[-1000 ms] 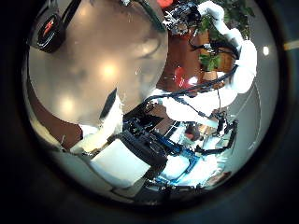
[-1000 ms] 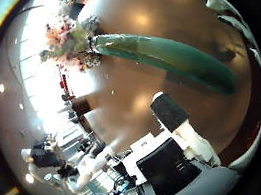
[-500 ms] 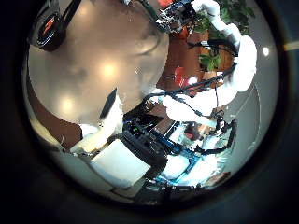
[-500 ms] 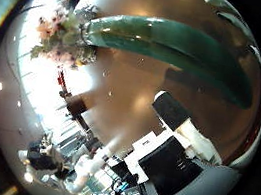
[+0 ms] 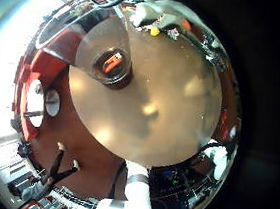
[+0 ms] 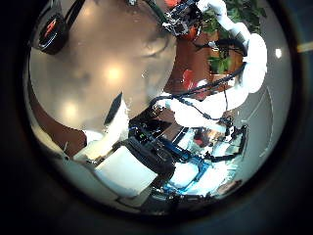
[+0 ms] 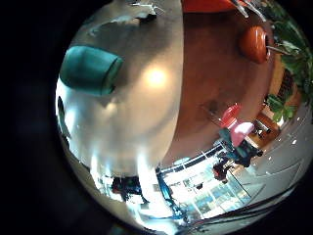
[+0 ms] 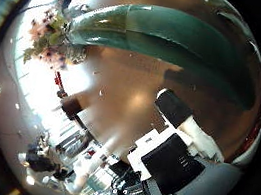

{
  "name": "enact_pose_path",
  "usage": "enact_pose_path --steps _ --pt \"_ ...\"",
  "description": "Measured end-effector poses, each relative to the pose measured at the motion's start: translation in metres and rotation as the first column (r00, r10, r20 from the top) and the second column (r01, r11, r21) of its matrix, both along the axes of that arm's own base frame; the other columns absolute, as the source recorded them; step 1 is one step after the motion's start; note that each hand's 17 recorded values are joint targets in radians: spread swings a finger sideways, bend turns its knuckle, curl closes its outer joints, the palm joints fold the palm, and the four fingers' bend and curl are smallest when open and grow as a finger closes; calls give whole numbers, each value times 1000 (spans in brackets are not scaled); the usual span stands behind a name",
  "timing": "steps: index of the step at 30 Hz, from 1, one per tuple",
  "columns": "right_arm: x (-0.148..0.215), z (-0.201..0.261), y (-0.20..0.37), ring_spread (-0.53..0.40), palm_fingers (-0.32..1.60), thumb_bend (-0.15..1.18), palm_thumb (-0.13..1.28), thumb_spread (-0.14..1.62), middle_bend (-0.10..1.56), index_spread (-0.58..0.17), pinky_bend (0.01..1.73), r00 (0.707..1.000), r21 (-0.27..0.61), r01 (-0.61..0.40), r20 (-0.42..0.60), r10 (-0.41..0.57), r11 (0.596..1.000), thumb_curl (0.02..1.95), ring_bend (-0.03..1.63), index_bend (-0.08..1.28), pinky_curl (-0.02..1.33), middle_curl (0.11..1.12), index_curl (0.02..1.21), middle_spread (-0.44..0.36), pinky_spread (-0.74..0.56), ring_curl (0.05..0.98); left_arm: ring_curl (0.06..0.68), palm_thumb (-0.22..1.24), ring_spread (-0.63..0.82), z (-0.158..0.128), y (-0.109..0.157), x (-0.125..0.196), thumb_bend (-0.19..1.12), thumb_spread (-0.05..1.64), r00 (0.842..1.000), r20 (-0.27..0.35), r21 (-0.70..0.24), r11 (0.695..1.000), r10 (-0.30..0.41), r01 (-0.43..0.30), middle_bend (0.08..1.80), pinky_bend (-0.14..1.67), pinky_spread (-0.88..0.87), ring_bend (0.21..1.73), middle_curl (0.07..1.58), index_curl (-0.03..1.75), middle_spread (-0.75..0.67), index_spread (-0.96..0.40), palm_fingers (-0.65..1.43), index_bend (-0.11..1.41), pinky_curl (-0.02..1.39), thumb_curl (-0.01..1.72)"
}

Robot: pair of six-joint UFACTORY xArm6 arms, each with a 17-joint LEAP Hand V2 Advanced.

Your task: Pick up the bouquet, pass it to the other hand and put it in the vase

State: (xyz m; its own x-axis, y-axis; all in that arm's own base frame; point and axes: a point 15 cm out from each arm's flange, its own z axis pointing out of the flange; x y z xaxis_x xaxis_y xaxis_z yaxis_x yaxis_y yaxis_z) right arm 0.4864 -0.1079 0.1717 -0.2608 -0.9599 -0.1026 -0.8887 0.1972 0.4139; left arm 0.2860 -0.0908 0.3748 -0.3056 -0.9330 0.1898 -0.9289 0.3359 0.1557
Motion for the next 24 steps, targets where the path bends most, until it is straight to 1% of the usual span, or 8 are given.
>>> enact_pose_path --steps 4,8,11,13,16,20,22,24 --pt "0 -2 4 -76 361 -21 718 1007 411 -270 700 1000 0 -6 -5 6 1000 441 788 177 24 456 380 -71 278 265 215 549 597 1 -1 -1 -25 1024 1000 3 -2 1000 -1 1 176 192 523 396 261 416 437 95 104 196 310 351" --pt "0 -9 6 -113 437 -21 734 1000 440 -276 699 1000 -1 -8 -18 8 1000 445 838 184 17 463 377 -99 213 276 215 549 597 1 0 -1 -25 1024 1000 3 -3 1000 0 0 176 192 523 397 262 416 437 95 104 196 309 351" --pt "-1 -11 4 -175 555 -20 750 993 482 -295 718 999 -27 -27 -29 26 999 451 898 192 3 481 387 -143 112 294 215 549 597 1 0 -1 -25 1024 1000 3 -2 1000 1 -1 176 193 523 397 262 417 437 90 104 196 308 350" --pt "-2 -13 3 -222 719 -14 774 989 529 -324 803 999 -44 -40 -38 39 998 457 955 185 9 503 388 -176 -4 312 215 549 597 2 0 -1 -25 1024 1000 5 -3 1000 1 -1 176 193 523 397 262 417 437 89 104 196 307 350" --pt "-4 -14 4 -260 869 -15 806 977 588 -371 903 997 -58 -60 -53 57 997 466 1016 195 28 545 413 -226 -171 347 215 549 597 2 0 -1 -25 1024 1000 5 -3 1000 1 -1 175 193 523 397 262 417 437 88 104 196 307 350" --pt "-3 -12 7 -271 1134 -11 860 959 700 -440 1030 996 -67 -71 -49 68 995 485 1070 289 87 625 492 -266 -346 397 215 549 597 2 0 -1 -25 1024 1000 6 -3 1000 2 -2 175 193 523 396 262 419 437 87 105 197 306 350" --pt "0 -11 9 -274 1220 -11 889 947 764 -467 1122 997 -74 -75 -42 72 994 495 1114 398 138 675 565 -280 -369 433 214 549 597 2 0 -1 -25 1024 1000 5 -3 1000 1 -1 174 195 523 396 262 419 437 86 106 196 308 350" --pt "1 -8 8 -271 1218 -11 913 942 822 -490 1217 997 -79 -72 -34 70 994 506 1165 488 187 724 633 -291 -361 465 214 549 597 2 1 -1 -25 1024 1000 4 -3 1000 2 -2 174 194 523 395 261 420 437 86 106 196 309 350"
